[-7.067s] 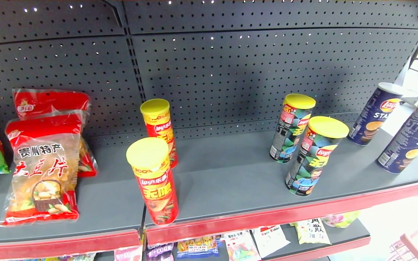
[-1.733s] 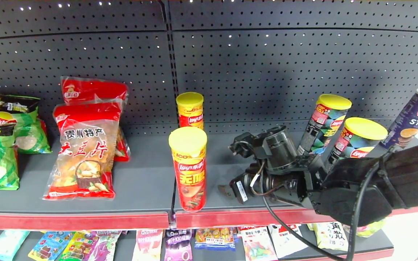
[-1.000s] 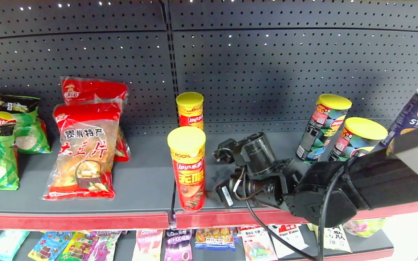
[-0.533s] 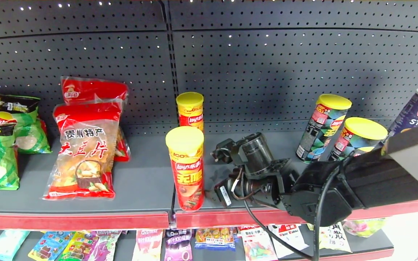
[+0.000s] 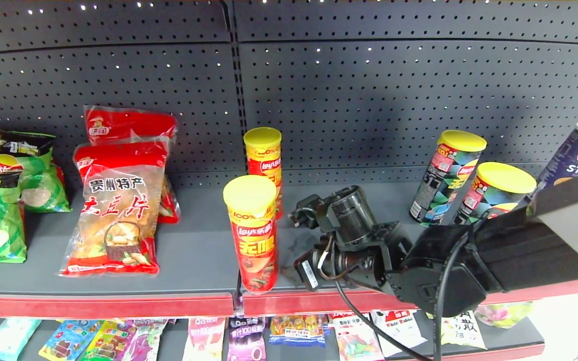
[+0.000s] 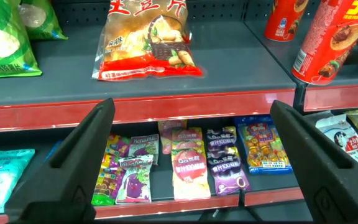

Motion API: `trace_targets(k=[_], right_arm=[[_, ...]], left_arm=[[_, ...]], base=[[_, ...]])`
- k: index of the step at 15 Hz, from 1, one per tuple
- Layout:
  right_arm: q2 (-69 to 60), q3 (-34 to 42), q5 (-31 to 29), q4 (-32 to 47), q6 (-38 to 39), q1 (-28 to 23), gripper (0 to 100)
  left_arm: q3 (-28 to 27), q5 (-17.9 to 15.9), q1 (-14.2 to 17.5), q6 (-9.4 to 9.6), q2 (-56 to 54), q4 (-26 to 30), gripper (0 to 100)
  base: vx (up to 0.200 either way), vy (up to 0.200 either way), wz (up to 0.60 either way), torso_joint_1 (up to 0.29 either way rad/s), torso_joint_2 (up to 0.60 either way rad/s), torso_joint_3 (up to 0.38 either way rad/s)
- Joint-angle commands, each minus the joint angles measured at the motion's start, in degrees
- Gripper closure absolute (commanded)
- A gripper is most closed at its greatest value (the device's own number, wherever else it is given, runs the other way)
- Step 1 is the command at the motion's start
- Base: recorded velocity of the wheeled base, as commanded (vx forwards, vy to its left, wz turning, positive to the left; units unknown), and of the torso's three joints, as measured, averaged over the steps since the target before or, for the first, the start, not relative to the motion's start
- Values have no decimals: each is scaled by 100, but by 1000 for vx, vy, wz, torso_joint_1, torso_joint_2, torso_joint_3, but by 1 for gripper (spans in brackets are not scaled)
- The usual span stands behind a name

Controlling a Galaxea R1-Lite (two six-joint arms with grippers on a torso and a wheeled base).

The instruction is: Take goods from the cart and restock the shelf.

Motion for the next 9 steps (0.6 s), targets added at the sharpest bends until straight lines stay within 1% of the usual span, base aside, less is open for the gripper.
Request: trace_targets(k=[1, 3, 5, 6, 7, 8, 9], right_arm=[[-501, 355, -56, 6, -16, -102, 0], [-1398, 891, -363, 14, -16, -154, 0], [-2620, 1629, -319, 41, -69, -163, 0], [-2989, 1823, -284, 50, -87, -163, 0], [-4026, 2394, -188, 155, -280, -154, 0], [-4738, 2763, 6, 348, -526, -181, 0], [-5520, 3150, 348, 630, -702, -365, 0]], left_arm=[[1, 1, -2, -1, -2, -1, 0], [1, 1, -2, -1, -2, -1, 0], [1, 1, -2, -1, -2, -1, 0], [1, 1, -2, -1, -2, -1, 0], [1, 1, -2, -1, -2, -1, 0], [1, 1, -2, -1, -2, -1, 0], [1, 1, -2, -1, -2, -1, 0]], base=[[0, 0, 0, 0, 0, 0], [0, 0, 0, 0, 0, 0], [0, 0, 0, 0, 0, 0], [0, 0, 0, 0, 0, 0], [0, 0, 0, 0, 0, 0], [0, 0, 0, 0, 0, 0], [0, 0, 0, 0, 0, 0]])
